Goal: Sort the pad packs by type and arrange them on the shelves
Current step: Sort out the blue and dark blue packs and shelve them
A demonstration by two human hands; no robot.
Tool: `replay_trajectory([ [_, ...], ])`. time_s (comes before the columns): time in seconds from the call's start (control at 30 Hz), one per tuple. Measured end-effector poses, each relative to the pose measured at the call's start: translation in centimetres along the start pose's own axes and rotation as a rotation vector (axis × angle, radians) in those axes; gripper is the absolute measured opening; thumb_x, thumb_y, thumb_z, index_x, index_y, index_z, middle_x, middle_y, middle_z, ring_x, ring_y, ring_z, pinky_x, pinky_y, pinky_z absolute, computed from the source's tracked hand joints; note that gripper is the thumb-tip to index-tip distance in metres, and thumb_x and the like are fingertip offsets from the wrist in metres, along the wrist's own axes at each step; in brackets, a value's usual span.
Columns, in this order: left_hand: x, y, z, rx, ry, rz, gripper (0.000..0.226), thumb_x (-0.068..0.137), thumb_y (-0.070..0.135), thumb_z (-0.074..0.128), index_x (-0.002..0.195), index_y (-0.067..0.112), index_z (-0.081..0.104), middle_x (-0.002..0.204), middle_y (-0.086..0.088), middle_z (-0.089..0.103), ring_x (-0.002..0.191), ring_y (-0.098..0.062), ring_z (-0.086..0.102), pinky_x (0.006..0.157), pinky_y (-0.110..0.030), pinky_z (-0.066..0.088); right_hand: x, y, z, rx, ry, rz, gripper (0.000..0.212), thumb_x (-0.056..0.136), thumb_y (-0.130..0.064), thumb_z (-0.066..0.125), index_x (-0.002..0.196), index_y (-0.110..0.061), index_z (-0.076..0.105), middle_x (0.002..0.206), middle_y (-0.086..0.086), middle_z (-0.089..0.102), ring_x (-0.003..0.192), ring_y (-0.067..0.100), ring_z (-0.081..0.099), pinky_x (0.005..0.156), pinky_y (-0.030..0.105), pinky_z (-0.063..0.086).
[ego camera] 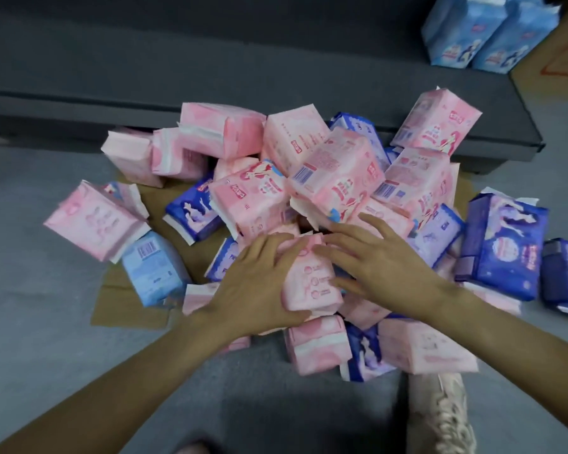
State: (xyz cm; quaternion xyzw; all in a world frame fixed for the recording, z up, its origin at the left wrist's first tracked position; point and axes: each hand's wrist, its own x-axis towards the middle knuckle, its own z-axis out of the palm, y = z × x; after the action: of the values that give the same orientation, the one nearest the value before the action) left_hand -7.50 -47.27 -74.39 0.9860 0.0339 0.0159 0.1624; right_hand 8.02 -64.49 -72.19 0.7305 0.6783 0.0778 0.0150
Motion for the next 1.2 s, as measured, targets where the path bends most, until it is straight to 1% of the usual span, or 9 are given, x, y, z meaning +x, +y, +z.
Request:
replay_trajectory([
  [0.13,-1.1,-3.2,-1.3,0.052,-0.001,-0.036,0.107,0.047,0.074,0.051,0.141,0.025,0.033,0.123,-0.009,0.048,0.109,-0.028,0.047,0.09,-0.041,0.046,-2.2,1.6,-0.1,-0.101,-0.051,-0.005,0.05,0.07,-0.013,0.069,0.119,-0.02,0.063,0.127,0.005,0.06,0.122,0.025,0.051,0.096,0.051,0.04],
  [0.3,-4.0,-6.8,-3.7,0.151,-0.041,-0.068,0.102,0.045,0.069,0.052,0.135,0.026,0.034,0.121,-0.009,0.051,0.108,-0.028,0.05,0.087,-0.041,0.045,-2.1,1.5,-0.7,-0.15,-0.007,0.008,0.041,0.067,-0.005,0.058,0.106,-0.014,0.067,0.117,0.011,0.062,0.108,0.031,0.058,0.095,0.048,0.036],
  [0.5,-3.9,-3.6,-4.4,0.082,0.17,0.007,0.074,0.066,0.068,0.055,0.117,0.014,0.052,0.127,-0.007,0.053,0.112,-0.027,0.05,0.092,-0.037,0.034,-0.4,-1.7,0.0,-0.161,0.038,-0.039,0.025,0.079,-0.019,0.048,0.096,-0.011,0.065,0.096,0.007,0.063,0.097,0.029,0.058,0.089,0.038,0.034],
  [0.63,0.8,0.1,-4.3,0.021,0.276,0.069,0.073,0.075,0.053,0.062,0.134,0.013,0.043,0.135,-0.011,0.048,0.12,-0.027,0.046,0.098,-0.037,0.037,0.1,-1.3,-0.7,-0.141,0.154,0.152,0.022,0.074,-0.022,0.063,0.092,-0.008,0.062,0.097,0.01,0.061,0.094,0.03,0.054,0.091,0.041,0.036],
  [0.83,8.6,1.6,-4.1,0.118,-0.112,0.118,0.075,0.077,0.057,0.065,0.142,0.036,0.036,0.159,-0.001,0.015,0.143,-0.028,0.016,0.111,-0.044,0.023,-2.1,0.0,1.0,-0.177,0.074,0.017,0.024,0.084,-0.015,0.049,0.099,-0.01,0.068,0.109,0.009,0.064,0.105,0.029,0.059,0.104,0.045,0.031],
  [0.9,9.0,1.5,-3.6,0.128,-0.147,0.152,0.059,0.078,0.062,0.061,0.124,0.026,0.05,0.155,0.002,0.028,0.141,-0.03,0.023,0.103,-0.045,0.035,-3.1,1.3,0.9,-0.203,0.076,0.022,0.029,0.089,-0.012,0.044,0.104,-0.014,0.068,0.111,0.007,0.064,0.105,0.028,0.06,0.104,0.045,0.032],
  [1.0,7.6,1.0,-3.2,0.115,0.08,0.252,0.036,0.077,0.048,0.059,0.094,0.019,0.049,0.121,-0.001,0.062,0.115,-0.034,0.054,0.061,-0.038,0.054,-4.0,2.8,0.4,-0.213,0.057,0.056,0.028,0.083,-0.006,0.044,0.102,-0.014,0.062,0.103,0.008,0.062,0.094,0.03,0.06,0.1,0.047,0.035],
  [1.07,6.5,0.1,-3.5,0.099,0.145,0.228,0.029,0.07,0.041,0.049,0.092,0.023,0.042,0.111,0.004,0.063,0.105,-0.026,0.052,0.044,-0.024,0.042,-4.2,3.2,0.1,-0.208,0.002,0.099,0.029,0.077,-0.002,0.042,0.097,-0.013,0.06,0.093,0.009,0.06,0.084,0.03,0.058,0.095,0.047,0.039],
  [1.2,4.2,-1.5,-4.5,0.146,0.159,0.162,0.057,0.063,0.043,0.044,0.119,0.033,0.052,0.116,0.01,0.056,0.105,-0.018,0.041,0.047,-0.014,0.023,-4.0,3.2,0.1,-0.187,-0.099,0.123,0.042,0.067,-0.004,0.041,0.103,-0.012,0.063,0.087,0.009,0.056,0.079,0.031,0.054,0.091,0.046,0.039],
])
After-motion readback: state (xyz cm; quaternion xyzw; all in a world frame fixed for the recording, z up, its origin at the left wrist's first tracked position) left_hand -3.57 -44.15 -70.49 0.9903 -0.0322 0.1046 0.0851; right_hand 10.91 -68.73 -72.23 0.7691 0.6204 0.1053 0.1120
